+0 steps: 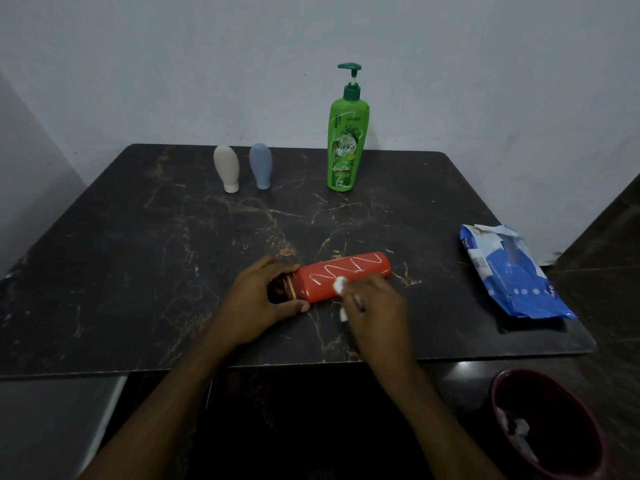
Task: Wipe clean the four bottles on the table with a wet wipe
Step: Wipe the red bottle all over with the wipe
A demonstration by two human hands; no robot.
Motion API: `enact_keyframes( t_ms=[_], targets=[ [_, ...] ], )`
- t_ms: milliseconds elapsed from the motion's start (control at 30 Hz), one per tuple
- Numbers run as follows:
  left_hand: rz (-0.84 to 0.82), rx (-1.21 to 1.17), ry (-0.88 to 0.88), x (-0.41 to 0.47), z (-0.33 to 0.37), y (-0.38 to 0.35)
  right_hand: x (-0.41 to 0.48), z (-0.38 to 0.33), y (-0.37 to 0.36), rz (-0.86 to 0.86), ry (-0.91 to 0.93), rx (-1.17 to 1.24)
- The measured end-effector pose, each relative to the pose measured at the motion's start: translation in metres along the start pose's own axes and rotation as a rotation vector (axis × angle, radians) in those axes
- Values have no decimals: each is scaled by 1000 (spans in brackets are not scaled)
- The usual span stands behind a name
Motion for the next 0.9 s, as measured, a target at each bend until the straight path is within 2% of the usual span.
enact_keyframes(
  t_ms=[133,167,267,367,500,667,800,900],
  targets=[
    [-8,4,5,0,2,-1,19,36,22,-27,-295,-2],
    [-8,5,6,0,2,-1,17,32,22,-29,-275,6],
    [-11,6,5,0,2,-1,-3,-6,7,-9,-37,54],
    [-18,-3,-6,0,3,0,-22,-33,-13,-41,75,56],
    [-25,-15,8,0,3,0,-14,-20,-4,-13,4,32],
    [-47,-6,25,0,3,-1,21,40,25,34,-277,-30],
    [-44,-2,15,-2,3,-2,13,25,21,4,-273,27],
    [-26,-3,7,-3,3,-4,-11,-17,0,-20,-76,85]
  ],
)
Point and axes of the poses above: each hand's wrist, its own x-axis towards the middle knuckle, its own y-axis out of the back of the hand, z = x × y, the point moved 2 cm from there along x, towards the middle knuckle, and after that the axes turned 10 degrees about -x, right-handed, at the moved point
